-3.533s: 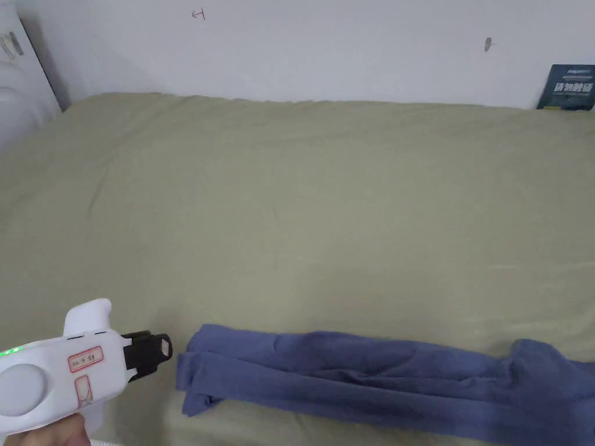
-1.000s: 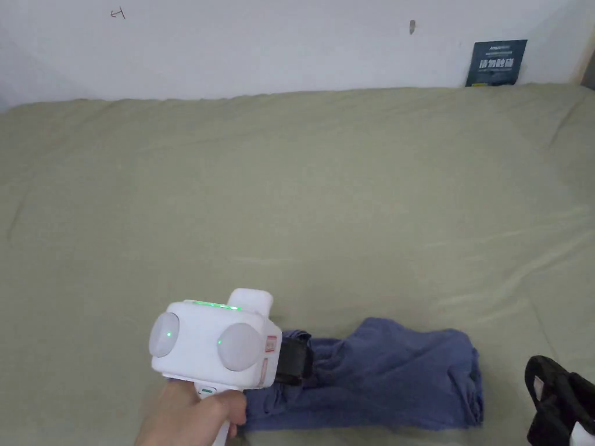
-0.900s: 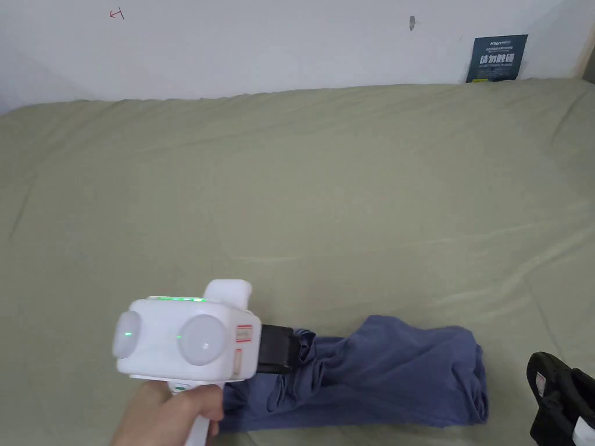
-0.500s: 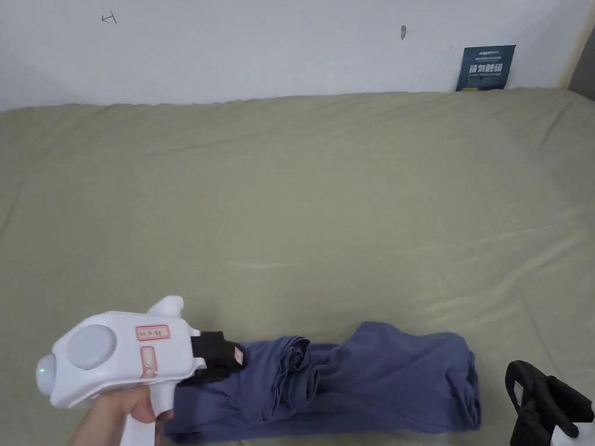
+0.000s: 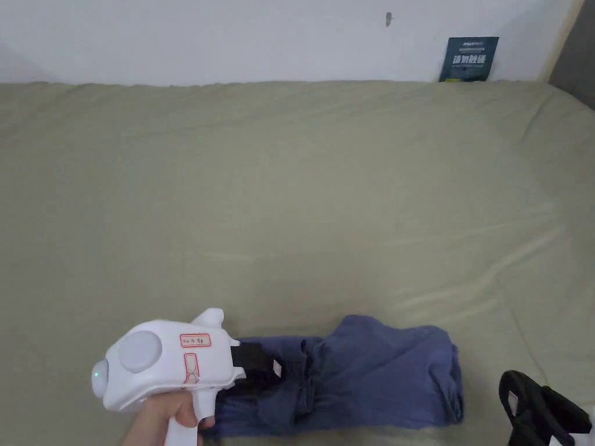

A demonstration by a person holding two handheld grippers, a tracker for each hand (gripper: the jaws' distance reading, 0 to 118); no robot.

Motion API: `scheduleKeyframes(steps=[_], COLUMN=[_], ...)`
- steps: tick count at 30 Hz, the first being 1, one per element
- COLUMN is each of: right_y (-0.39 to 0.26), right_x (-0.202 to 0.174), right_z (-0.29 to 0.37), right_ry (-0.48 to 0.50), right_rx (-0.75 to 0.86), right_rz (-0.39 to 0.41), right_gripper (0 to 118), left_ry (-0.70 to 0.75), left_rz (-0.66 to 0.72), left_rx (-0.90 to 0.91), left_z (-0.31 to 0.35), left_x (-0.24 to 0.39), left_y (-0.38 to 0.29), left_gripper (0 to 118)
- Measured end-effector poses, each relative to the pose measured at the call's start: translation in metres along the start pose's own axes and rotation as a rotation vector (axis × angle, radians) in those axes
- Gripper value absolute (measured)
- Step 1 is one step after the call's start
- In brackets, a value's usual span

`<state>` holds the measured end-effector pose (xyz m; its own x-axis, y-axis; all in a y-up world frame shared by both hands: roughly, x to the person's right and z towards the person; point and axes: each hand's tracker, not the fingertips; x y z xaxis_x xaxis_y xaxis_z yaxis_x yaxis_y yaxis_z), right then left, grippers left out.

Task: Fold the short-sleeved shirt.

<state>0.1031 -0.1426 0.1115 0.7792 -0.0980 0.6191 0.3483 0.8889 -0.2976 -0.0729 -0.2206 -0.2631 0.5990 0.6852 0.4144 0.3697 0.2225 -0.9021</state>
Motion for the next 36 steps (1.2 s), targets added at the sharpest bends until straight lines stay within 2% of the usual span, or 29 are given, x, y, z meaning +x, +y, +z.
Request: scheduleKeyframes(steps=[2, 3, 6, 8, 11, 13, 14, 15, 16, 17, 19, 21, 22, 24, 25, 27, 28, 33, 36], right_y=[0.002, 0.003, 0.005, 0.007, 0.009, 0.008, 0.009, 0.009, 0.008, 0.008, 0.008, 0.008, 0.007, 0.007, 0.006, 0.007, 0.006, 0.009, 0.011], right_x=[-0.005, -0.007, -0.016, -0.024, -0.033, -0.038, -0.039, -0.04, -0.04, -0.04, -0.04, -0.039, -0.038, -0.035, -0.033, -0.031, -0.03, -0.026, -0.025], right_z=[-0.003, -0.004, -0.007, -0.009, -0.013, -0.013, -0.013, -0.014, -0.014, -0.013, -0.012, -0.012, -0.012, -0.012, -0.01, -0.008, -0.007, -0.003, -0.004], right_ry=[0.009, 0.018, 0.057, 0.075, 0.102, 0.105, 0.112, 0.114, 0.117, 0.12, 0.118, 0.112, 0.111, 0.105, 0.101, 0.095, 0.092, 0.089, 0.093], right_rx=[-0.001, 0.002, 0.009, 0.013, 0.014, 0.013, 0.011, 0.007, 0.003, 0.0, 0.0, -0.003, -0.006, -0.012, -0.011, -0.011, -0.01, 0.001, 0.008], right_rz=[0.004, 0.003, 0.009, 0.019, 0.018, 0.023, 0.025, 0.028, 0.034, 0.04, 0.047, 0.045, 0.039, 0.028, 0.024, 0.018, 0.016, 0.02, 0.02], right_gripper=[0, 0, 0, 0, 0, 0, 0, 0, 0, 0, 0, 0, 0, 0, 0, 0, 0, 0, 0], left_ry=[0.12, 0.165, 0.261, 0.313, 0.231, 0.103, 0.021, 0.026, 0.061, 0.076, 0.039, -0.057, -0.12, -0.196, -0.226, -0.194, -0.087, -0.1, -0.021], left_rz=[-0.145, -0.176, -0.158, -0.091, -0.015, -0.009, 0.001, -0.013, -0.017, -0.028, 0.02, 0.095, 0.148, 0.152, 0.167, 0.181, 0.175, 0.131, 0.133], left_rx=[0.071, 0.109, 0.196, 0.168, 0.147, 0.158, 0.13, 0.097, 0.094, 0.076, 0.067, 0.045, 0.021, 0.024, 0.035, 0.041, 0.041, 0.058, 0.142], left_z=[0.04, 0.058, 0.106, 0.121, 0.127, 0.127, 0.125, 0.119, 0.11, 0.101, 0.089, 0.073, 0.064, 0.055, 0.053, 0.057, 0.056, 0.083, 0.117], left_x=[0.008, 0.01, -0.017, -0.047, -0.073, -0.078, -0.079, -0.076, -0.075, -0.076, -0.086, -0.097, -0.102, -0.109, -0.112, -0.114, -0.117, -0.121, -0.115], left_y=[-0.002, -0.001, -0.005, -0.006, -0.01, -0.012, -0.01, -0.008, -0.007, -0.007, 0.001, 0.005, 0.006, 0.013, 0.015, 0.016, 0.016, 0.011, 0.012], left_gripper=[0, 0, 0, 0, 0, 0, 6, 37, 88, 118, 111, 102, 101, 100, 94, 8, 8, 8, 8])
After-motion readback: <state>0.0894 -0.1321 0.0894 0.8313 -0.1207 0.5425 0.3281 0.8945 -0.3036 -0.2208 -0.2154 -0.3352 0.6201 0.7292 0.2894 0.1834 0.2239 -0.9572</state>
